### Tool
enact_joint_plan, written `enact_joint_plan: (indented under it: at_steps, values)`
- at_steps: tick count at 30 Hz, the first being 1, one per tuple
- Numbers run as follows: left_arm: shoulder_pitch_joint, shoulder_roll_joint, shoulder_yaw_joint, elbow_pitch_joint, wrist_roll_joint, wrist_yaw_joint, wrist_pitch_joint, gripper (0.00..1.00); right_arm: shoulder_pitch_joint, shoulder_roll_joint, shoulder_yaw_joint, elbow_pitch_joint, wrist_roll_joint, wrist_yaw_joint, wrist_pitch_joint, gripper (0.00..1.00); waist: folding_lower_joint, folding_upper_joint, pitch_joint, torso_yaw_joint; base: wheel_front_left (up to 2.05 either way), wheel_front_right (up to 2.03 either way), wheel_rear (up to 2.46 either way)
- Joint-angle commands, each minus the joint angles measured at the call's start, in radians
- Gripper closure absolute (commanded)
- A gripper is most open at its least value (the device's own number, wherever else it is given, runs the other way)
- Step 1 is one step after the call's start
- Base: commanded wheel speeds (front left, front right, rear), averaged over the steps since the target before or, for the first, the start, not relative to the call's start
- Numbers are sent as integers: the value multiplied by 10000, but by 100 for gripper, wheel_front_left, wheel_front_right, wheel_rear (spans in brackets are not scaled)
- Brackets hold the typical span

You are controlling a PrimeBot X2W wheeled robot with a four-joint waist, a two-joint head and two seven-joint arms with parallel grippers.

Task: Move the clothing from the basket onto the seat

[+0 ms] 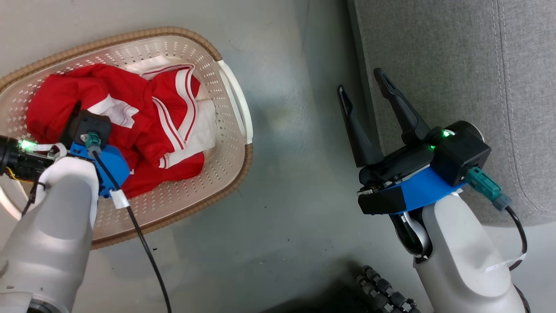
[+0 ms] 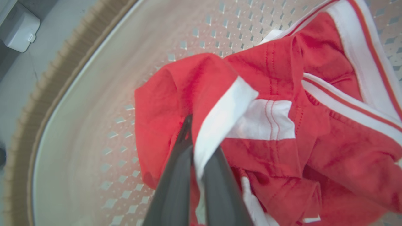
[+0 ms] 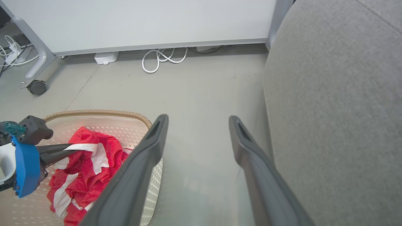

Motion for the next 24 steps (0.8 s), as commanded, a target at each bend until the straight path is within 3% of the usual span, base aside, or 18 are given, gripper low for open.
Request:
enact_joint_plan:
  at_steps: [1, 9, 15, 24]
  values:
    - [-157, -111, -6, 10, -12, 117, -14, 100, -174, -7, -22, -7, 61, 1, -53, 0, -1, 0, -5, 15, 0, 0, 0]
    - [-154, -370, -136, 48, -154, 260, 2, 100, -184, -7, -54, 29, 40, 1, -53, 0, -1, 0, -80, 72, 0, 0, 0]
    - [-36, -287, -145, 111, -365, -12, -244, 100, -182, -9, -62, 78, -3, 1, -54, 0, -1, 0, -319, 144, 0, 0, 0]
    - [585, -854, -127, -13, -835, -378, -555, 100, 180, -10, -269, 424, -273, 1, -52, 0, -1, 0, -1692, 618, 0, 0, 0]
